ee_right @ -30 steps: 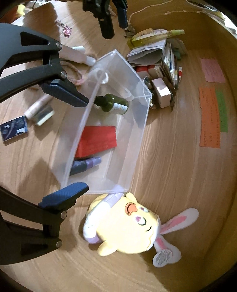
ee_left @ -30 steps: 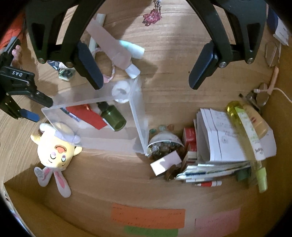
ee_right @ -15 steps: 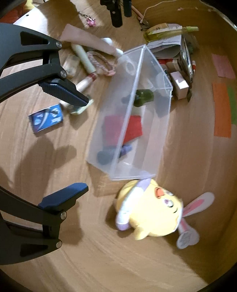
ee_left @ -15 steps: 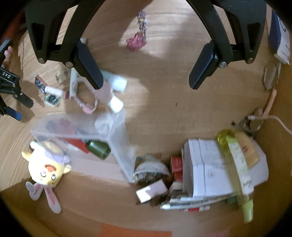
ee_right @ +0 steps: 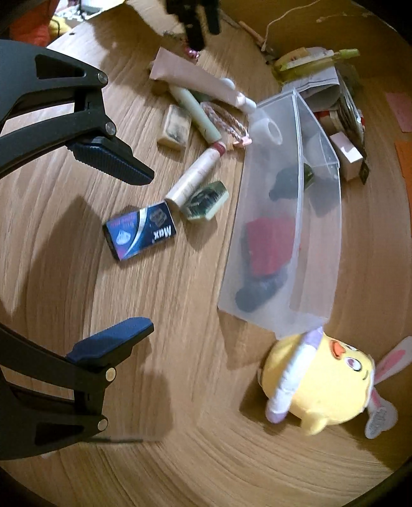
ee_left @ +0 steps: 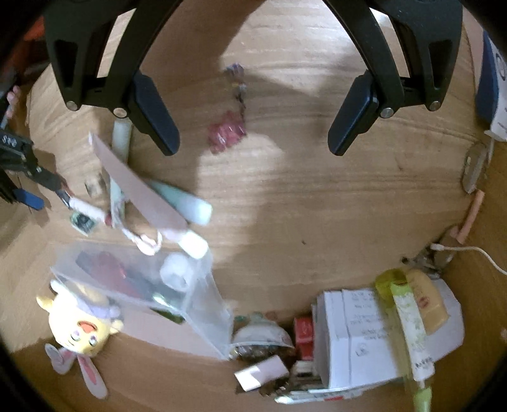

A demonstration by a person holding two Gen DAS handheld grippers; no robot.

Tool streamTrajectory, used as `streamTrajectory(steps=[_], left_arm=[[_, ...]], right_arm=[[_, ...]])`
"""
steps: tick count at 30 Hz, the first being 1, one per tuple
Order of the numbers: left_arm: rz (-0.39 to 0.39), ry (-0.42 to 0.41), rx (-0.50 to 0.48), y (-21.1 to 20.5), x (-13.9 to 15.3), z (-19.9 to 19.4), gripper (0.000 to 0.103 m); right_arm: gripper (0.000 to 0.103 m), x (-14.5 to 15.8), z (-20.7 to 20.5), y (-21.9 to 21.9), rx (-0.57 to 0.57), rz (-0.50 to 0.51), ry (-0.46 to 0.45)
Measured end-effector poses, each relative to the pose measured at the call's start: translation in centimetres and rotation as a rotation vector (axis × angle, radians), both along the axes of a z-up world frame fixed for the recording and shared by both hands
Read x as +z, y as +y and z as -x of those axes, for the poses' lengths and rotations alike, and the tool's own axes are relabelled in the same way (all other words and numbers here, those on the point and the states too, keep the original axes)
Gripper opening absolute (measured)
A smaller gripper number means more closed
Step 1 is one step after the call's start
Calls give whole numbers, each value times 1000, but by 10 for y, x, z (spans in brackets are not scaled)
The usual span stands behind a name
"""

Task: Organize objects
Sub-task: 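Grasp the blue Max card box with the right tool while the left tool grasps the pink keychain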

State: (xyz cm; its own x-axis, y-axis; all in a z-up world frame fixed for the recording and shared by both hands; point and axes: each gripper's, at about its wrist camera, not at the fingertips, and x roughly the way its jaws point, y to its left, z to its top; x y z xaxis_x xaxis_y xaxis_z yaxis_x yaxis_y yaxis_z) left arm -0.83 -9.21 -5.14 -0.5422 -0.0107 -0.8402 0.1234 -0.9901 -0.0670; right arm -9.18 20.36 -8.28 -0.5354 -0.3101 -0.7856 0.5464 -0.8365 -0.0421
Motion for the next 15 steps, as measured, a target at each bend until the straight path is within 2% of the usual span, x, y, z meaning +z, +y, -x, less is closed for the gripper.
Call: streamTrajectory(steps=[4, 5, 6, 8, 15], left_arm=[[19, -13, -17, 4, -4, -4, 96], [16, -10, -20, 4, -5, -5, 95], [8, -4, -25, 4, -4, -6, 89], [-3, -3, -35, 5, -4, -6, 80], [20, 13, -66, 12, -3, -7, 55]], right_arm=[[80, -6, 2, -5, -3, 3, -10], [74, -7, 2, -6, -2, -3, -7], [67, -7, 2, -7, 4, -8, -6], [59, -7, 1, -11, 13, -25, -2], [47, -10, 0, -15, 21, -37, -1]])
